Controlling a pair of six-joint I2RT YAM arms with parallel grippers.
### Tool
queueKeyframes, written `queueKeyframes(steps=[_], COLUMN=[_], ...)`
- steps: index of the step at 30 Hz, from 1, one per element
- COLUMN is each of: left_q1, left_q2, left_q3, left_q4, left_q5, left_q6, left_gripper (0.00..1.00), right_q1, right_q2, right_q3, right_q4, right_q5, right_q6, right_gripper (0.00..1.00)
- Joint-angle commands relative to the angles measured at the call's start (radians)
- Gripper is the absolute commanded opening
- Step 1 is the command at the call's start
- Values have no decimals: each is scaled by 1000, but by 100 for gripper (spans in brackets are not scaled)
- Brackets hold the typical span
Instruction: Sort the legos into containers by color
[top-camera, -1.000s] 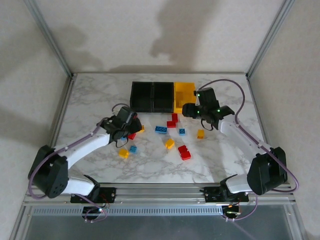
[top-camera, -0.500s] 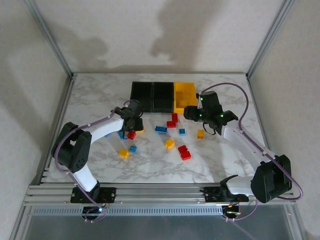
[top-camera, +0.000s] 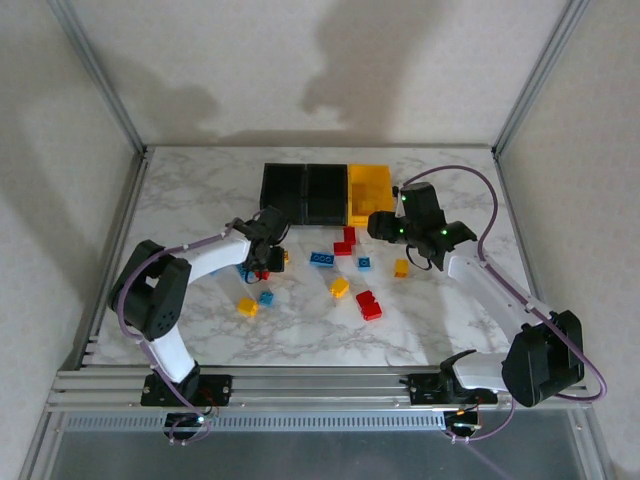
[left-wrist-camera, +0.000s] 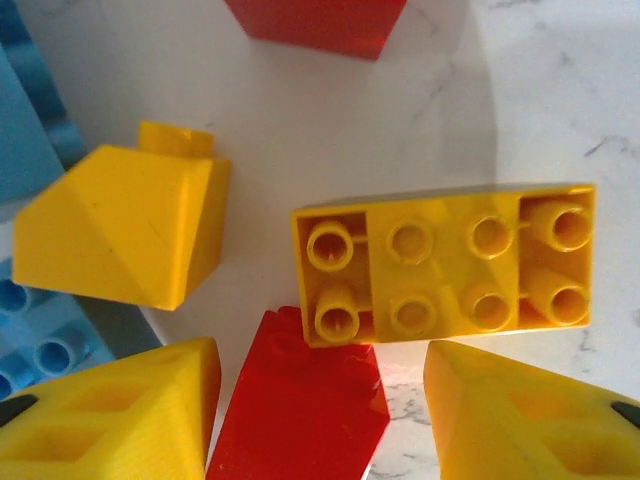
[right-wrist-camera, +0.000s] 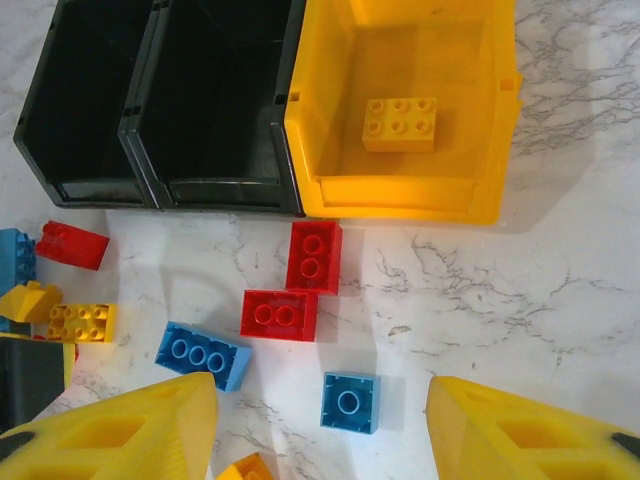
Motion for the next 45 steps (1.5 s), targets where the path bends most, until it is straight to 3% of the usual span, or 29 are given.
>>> queueKeyframes(steps=[1,8,16,24,31,45], left_q1=[7,4,-10,-37,-60,-78], left_q2=[-1,-39,-123,-99,79,553], left_q3=[-27,-19,64,224,452,1036], left_q4=[-26,-46,-76,-54,10,-163], left_q5=[28,18,42,64,85,-37], left_q6=[15,14,-21,-60,-96,-87], left_gripper=[49,23,20,20,19,20], right_q1=[5,5,5,6,7,9], right_q2=[8,20,-41,-152,-214,-272], right_q3=[-6,-9,-57,-157,-229,-271], right_q4=[17,23,69,139,193,171], right_q5=[14,17,-130,-246,-253,-222], right_q6=[15,26,-3,-6,43,78], right_gripper=[57,57,57,57,57,57])
